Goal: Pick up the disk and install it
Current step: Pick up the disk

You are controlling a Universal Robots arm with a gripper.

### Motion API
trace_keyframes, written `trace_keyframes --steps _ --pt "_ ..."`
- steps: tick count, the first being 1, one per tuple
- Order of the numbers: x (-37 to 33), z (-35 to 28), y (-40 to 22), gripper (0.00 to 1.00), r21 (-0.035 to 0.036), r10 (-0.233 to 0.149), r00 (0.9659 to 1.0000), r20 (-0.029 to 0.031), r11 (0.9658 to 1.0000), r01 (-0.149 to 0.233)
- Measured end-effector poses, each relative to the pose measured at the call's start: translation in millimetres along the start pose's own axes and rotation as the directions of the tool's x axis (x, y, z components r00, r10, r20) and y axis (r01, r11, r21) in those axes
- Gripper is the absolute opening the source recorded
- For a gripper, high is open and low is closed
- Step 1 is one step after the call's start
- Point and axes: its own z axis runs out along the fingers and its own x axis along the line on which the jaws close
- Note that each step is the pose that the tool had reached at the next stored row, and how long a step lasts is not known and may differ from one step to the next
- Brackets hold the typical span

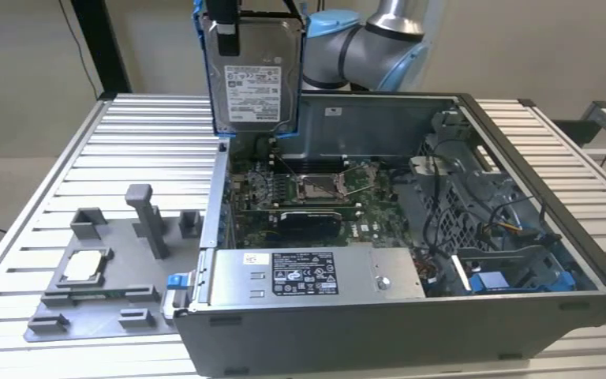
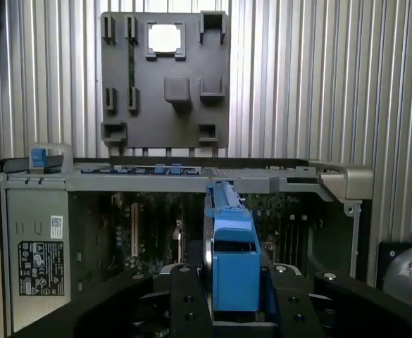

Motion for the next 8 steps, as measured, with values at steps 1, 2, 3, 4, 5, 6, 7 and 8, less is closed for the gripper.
trace_keyframes --steps 1,2,3,4,5,6,7,8 --pt "0.0 -0.1 -4.4 0.0 -0.0001 0.0 1.0 0.0 1.0 0.0" --pt "0.0 -0.1 -9.1 0.0 -0.0001 0.0 1.0 0.0 1.0 0.0" --pt "0.1 -0.1 -13.3 0.0 0.0 0.0 1.0 0.0 1.0 0.0" --pt "0.1 -0.2 -17.7 0.0 0.0 0.0 1.0 0.0 1.0 0.0" --pt "0.1 -0.2 -21.9 0.0 0.0 0.0 1.0 0.0 1.0 0.0" --pt "0.2 -0.2 -26.2 0.0 0.0 0.0 1.0 0.0 1.0 0.0" --pt "0.2 -0.3 -30.6 0.0 0.0 0.0 1.0 0.0 1.0 0.0" --pt "0.2 -0.3 -34.8 0.0 0.0 0.0 1.0 0.0 1.0 0.0"
